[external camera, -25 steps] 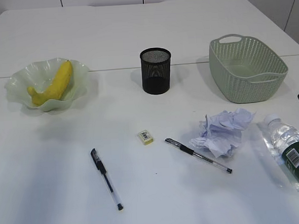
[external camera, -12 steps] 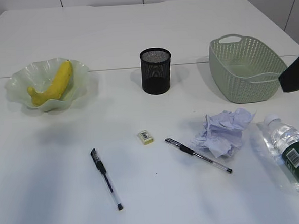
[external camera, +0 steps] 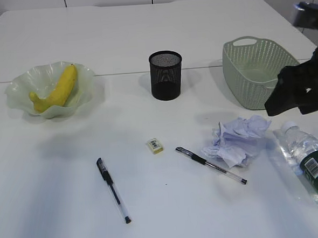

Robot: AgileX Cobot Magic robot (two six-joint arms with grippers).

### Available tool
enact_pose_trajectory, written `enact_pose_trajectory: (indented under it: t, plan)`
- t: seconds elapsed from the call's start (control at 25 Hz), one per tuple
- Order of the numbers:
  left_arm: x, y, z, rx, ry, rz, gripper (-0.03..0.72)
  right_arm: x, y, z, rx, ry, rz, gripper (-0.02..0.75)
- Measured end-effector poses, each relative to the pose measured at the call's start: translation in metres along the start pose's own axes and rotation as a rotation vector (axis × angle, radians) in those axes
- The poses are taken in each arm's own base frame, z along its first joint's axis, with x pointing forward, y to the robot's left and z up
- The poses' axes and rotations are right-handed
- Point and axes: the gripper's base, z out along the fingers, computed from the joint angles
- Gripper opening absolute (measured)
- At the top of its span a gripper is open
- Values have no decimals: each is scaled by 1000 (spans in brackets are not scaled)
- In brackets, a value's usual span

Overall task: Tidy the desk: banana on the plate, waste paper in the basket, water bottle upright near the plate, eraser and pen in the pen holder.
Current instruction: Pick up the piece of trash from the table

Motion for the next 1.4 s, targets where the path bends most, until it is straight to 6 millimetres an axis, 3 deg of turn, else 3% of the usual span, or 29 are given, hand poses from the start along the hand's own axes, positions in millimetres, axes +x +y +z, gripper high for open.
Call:
enact_pose_trajectory:
  t: [0.48, 0.84, 0.96, 1.28, 1.4]
  plan:
    - [2, 0, 0, -1, 25, -1, 487, -14, -21, 70, 10, 21, 89, 536]
    - [3, 0, 0, -2, 30, -1, 486, -17, -28, 91, 19, 7, 126, 531]
    - [3, 0, 0, -2, 37, -1, 486, -16, -30, 98, 19, 23, 135, 477]
    - [4, 0, 0, -3, 45, -1, 466, -16, -29, 99, 7, 20, 155, 189]
    - [4, 0, 0, -3, 45, -1, 465, -17, -28, 99, 2, 16, 161, 125]
